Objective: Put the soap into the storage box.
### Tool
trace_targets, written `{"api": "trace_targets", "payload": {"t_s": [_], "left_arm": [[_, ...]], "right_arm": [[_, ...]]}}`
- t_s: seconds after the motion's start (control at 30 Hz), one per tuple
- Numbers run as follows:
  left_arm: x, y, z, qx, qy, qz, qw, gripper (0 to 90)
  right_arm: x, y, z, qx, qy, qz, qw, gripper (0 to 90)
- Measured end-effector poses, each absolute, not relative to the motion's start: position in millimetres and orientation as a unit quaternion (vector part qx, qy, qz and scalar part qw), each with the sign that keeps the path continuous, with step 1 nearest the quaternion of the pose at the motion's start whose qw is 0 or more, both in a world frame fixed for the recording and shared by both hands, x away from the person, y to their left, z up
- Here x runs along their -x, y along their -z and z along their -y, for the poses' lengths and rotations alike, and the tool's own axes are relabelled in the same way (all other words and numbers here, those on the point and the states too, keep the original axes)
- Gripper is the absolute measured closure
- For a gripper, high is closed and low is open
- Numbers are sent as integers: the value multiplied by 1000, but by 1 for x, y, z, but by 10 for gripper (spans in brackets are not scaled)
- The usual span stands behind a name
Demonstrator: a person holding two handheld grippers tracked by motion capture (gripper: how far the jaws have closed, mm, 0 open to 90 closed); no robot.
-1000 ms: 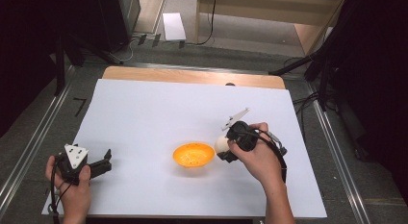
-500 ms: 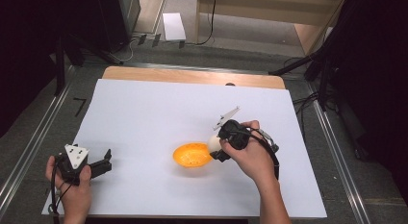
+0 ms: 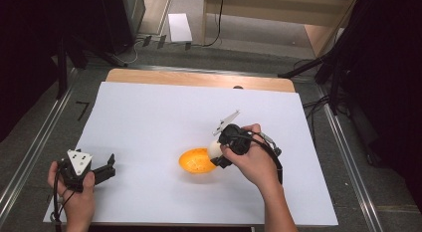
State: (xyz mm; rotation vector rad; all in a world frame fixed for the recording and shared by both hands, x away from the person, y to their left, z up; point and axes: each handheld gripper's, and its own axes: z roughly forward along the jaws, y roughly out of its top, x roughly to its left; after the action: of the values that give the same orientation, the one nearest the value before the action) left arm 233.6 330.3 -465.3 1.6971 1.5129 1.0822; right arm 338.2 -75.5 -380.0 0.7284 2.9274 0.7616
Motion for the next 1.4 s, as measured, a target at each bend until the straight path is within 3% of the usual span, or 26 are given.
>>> {"api": "trace_targets", "payload": {"t_s": [1.4], "left_arm": [[-233,465,-333,-643,-397,-571,320,0]], "right_arm": [[-336,394,35,-193,-220,-956,7,245]]}}
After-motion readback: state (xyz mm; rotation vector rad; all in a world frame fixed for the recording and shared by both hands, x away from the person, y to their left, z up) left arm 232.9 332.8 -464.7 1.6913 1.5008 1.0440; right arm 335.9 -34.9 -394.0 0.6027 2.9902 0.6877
